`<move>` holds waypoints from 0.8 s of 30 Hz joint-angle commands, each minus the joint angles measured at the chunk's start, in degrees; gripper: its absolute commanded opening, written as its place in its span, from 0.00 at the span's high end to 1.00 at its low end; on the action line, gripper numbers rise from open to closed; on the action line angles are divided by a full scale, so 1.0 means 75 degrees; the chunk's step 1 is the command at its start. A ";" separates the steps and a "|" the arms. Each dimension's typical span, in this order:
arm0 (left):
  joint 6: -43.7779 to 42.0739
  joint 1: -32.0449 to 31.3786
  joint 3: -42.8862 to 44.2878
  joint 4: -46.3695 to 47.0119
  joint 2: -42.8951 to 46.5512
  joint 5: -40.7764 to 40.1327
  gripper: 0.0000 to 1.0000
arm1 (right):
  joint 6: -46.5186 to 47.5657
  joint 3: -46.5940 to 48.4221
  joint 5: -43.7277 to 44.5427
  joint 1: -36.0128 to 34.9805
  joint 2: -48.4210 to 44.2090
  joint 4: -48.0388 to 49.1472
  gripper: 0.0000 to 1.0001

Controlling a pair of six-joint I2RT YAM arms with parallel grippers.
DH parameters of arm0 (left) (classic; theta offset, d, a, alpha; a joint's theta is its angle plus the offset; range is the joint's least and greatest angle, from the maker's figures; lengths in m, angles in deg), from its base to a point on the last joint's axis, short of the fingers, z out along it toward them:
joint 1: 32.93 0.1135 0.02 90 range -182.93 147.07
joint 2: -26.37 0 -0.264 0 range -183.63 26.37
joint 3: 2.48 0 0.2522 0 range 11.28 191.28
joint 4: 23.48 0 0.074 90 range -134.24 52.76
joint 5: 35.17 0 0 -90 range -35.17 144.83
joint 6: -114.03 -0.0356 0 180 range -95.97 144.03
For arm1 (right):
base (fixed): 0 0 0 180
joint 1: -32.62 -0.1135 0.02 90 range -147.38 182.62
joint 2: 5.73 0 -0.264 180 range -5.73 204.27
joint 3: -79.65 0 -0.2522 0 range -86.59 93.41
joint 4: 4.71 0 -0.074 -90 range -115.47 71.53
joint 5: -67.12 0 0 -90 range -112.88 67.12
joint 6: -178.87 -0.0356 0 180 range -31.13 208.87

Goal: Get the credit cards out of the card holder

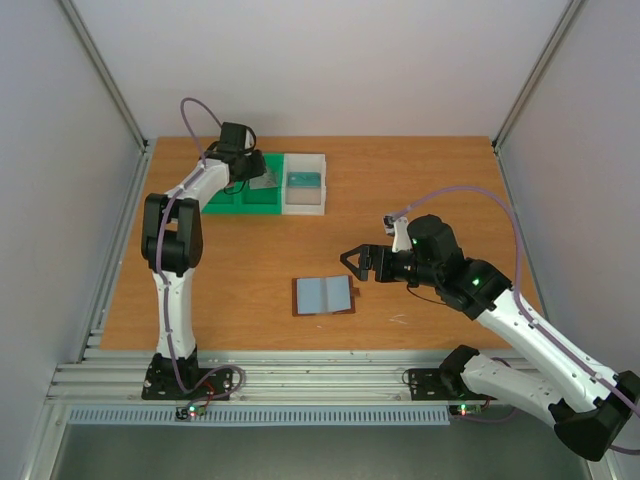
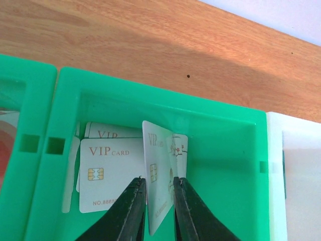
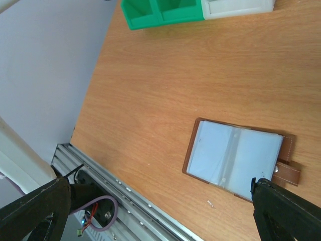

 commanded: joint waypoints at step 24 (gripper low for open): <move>-0.0369 0.0068 0.0906 -0.0750 -0.0025 0.0021 0.67 | 0.0187 0.0449 0.0429 -0.0002 -0.0210 -0.0435 0.01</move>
